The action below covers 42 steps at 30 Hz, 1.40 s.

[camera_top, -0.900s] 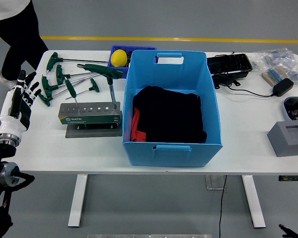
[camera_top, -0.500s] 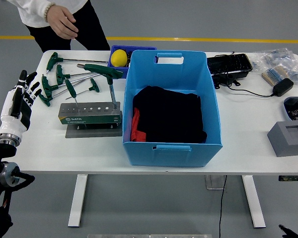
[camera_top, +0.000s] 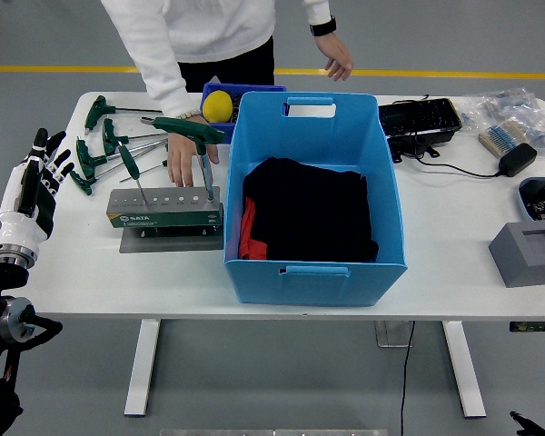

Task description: Lift tool from toolbox,place it in box,lift tool from toolbox,place it in box

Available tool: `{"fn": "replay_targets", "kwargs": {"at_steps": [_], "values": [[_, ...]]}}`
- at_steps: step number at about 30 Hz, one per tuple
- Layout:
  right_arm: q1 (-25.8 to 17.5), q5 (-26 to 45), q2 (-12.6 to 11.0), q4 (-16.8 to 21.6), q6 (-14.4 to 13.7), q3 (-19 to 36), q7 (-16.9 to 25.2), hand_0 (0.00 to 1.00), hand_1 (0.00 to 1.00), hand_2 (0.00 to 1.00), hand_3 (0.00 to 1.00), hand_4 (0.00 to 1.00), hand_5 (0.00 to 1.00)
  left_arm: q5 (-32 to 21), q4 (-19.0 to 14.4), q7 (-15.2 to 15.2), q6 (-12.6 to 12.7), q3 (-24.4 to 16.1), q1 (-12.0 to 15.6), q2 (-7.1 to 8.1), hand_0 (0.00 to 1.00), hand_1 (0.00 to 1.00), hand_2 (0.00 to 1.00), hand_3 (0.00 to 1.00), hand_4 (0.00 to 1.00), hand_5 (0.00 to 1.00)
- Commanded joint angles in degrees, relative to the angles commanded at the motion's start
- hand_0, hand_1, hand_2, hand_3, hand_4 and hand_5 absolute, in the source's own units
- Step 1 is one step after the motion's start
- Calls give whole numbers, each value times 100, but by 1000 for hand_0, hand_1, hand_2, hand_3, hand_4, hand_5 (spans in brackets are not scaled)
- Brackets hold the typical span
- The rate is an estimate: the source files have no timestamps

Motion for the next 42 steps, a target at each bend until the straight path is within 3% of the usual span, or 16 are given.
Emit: {"fn": "replay_targets", "kwargs": {"at_steps": [26, 30, 33, 34, 38, 39, 40, 42], "values": [[-54, -51, 17, 5, 6, 33, -19, 624, 612, 668, 542, 785, 661, 147, -9, -43, -10, 99, 0, 76, 904, 941, 973, 805, 931, 875], [-56, -30, 23, 9, 5, 21, -18, 625, 612, 668, 542, 785, 663, 750, -33, -152, 132, 216, -175, 289, 904, 942, 973, 808, 931, 850], [-44, 11, 22, 14, 7, -13, -9, 625, 612, 668, 542, 785, 663, 1458, -31, -458, 25, 380, -509, 656, 904, 942, 973, 808, 931, 850], [-41, 19, 22, 15, 6, -18, -8, 625, 612, 668, 542, 785, 659, 1719, -17, -546, -27, 453, -633, 770, 919, 959, 998, 850, 972, 771], [-30, 32, 17, 19, 11, -28, -6, 625, 612, 668, 542, 785, 659, 2687, 45, -920, -253, 966, -1317, 1286, 919, 959, 998, 850, 972, 771], [-28, 38, 17, 20, 12, -36, -2, 625, 612, 668, 542, 785, 659, 2874, 51, -960, -248, 1055, -1425, 1357, 919, 959, 998, 850, 972, 771], [-25, 45, 18, 19, 14, -50, 4, 625, 613, 668, 542, 785, 662, 3135, 67, -1002, -199, 1284, -1666, 1465, 981, 998, 998, 883, 998, 681], [-24, 63, 19, 19, 14, -70, 11, 625, 613, 668, 542, 785, 662, 3619, 97, -1011, -181, 1603, -1991, 1548, 981, 998, 998, 883, 998, 681]]}}
